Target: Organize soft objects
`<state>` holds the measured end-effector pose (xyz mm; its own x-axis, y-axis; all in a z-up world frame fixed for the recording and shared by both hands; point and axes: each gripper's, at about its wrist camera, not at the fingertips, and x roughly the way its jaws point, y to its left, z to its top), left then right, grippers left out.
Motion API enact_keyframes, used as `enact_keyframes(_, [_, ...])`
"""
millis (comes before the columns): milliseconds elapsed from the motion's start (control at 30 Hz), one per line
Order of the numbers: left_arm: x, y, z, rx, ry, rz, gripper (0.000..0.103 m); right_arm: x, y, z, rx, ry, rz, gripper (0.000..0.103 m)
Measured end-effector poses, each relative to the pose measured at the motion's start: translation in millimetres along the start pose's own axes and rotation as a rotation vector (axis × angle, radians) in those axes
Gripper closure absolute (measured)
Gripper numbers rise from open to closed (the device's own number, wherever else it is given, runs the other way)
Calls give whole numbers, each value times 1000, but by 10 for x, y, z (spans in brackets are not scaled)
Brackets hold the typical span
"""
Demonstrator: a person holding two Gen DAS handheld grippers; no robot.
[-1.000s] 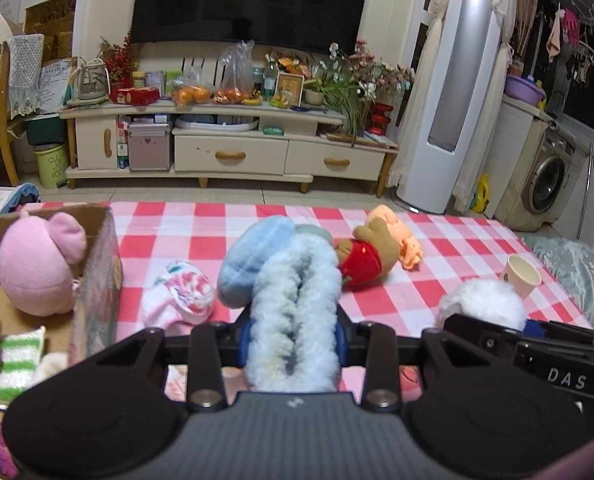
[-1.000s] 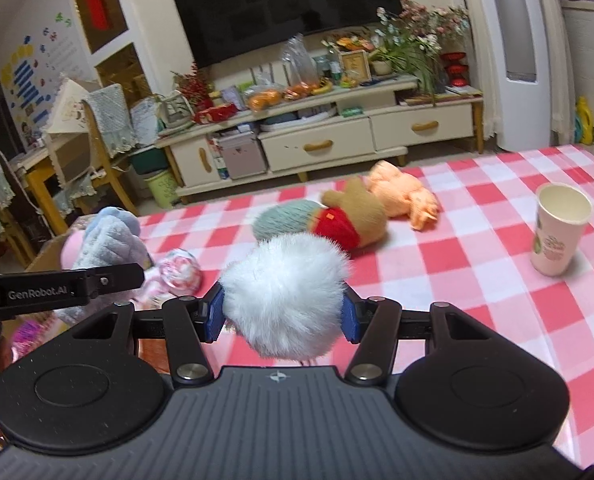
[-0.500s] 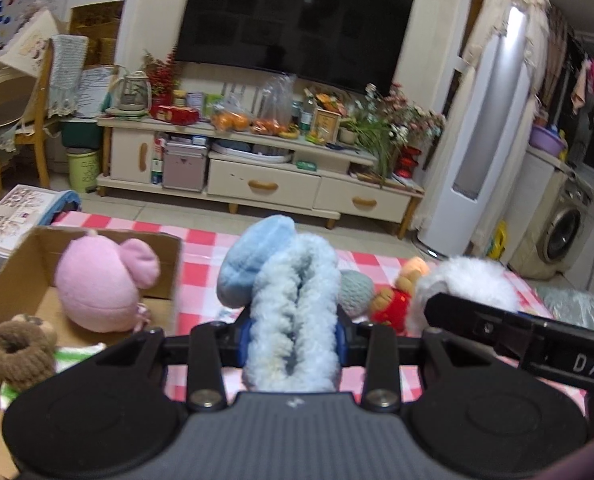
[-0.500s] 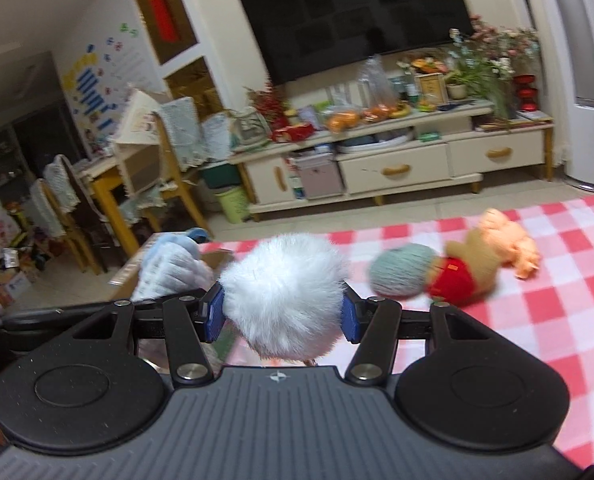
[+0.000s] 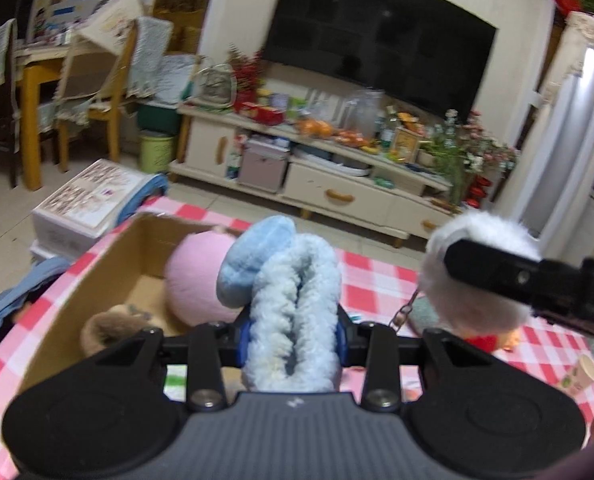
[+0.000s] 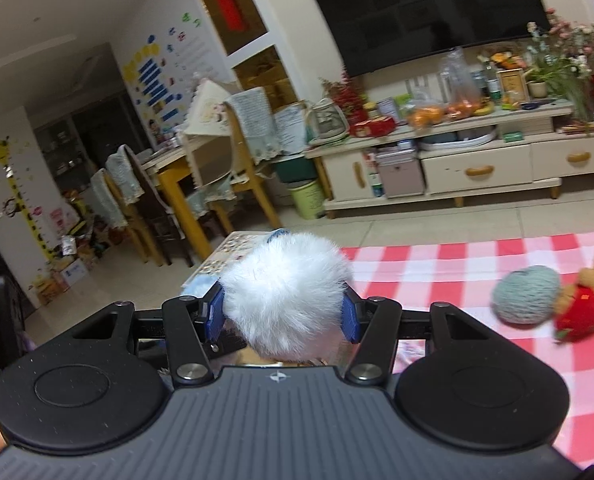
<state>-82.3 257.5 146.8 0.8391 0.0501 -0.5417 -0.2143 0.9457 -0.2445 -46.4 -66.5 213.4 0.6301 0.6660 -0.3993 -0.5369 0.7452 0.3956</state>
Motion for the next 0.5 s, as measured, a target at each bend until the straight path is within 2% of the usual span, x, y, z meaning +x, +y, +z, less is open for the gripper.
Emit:
enact_keyframes(200, [64, 181, -21, -28, 26, 60, 66, 357, 197, -14, -15, 37, 38, 35])
enact_keyframes(500, [156, 344, -64, -27, 72, 107, 66, 666, 270, -143, -5, 110, 37, 34])
